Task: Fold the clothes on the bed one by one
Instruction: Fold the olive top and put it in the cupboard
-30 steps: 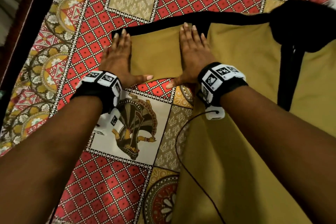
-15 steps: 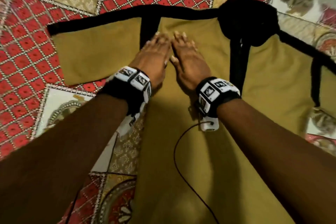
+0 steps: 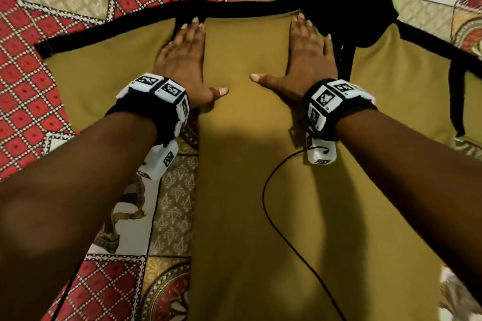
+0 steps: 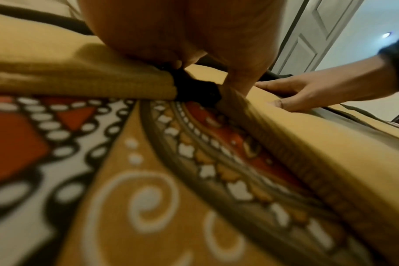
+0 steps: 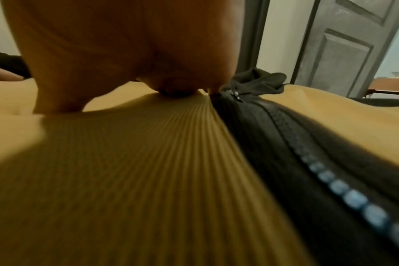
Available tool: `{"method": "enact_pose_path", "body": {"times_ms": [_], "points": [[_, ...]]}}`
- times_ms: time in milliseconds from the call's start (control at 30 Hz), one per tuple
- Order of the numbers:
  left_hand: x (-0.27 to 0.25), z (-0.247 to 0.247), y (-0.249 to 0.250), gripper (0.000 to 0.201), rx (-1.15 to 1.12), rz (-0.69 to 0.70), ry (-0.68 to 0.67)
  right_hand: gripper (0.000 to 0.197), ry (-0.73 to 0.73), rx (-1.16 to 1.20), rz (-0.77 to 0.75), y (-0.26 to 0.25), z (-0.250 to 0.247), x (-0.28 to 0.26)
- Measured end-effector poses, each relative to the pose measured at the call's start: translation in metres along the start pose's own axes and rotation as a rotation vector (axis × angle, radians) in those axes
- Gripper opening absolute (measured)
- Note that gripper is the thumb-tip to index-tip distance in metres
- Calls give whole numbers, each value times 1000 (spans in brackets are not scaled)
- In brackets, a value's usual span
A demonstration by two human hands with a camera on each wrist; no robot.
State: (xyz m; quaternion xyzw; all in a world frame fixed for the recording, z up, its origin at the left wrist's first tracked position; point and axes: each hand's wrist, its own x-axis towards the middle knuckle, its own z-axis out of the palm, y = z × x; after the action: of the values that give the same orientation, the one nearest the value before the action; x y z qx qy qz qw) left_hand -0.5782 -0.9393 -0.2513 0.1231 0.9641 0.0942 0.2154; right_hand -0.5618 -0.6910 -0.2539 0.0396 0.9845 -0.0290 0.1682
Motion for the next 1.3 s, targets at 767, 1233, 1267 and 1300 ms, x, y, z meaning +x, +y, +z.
{"method": "enact_pose_path", "body": {"times_ms": [767,1233,1267,1300], "points": [[-258,138,66,86,-1,134,14,88,73,325,-68,-23,120,-299],[-423,204,117,92,54,-63,-70,78,66,306,-212,41,161,-450],[-424,204,109,95,53,-95,-46,79,81,295,-180,55,159,-453],[-427,206,109,97,64,-111,-16,80,81,258,-147,75,160,-459]]}}
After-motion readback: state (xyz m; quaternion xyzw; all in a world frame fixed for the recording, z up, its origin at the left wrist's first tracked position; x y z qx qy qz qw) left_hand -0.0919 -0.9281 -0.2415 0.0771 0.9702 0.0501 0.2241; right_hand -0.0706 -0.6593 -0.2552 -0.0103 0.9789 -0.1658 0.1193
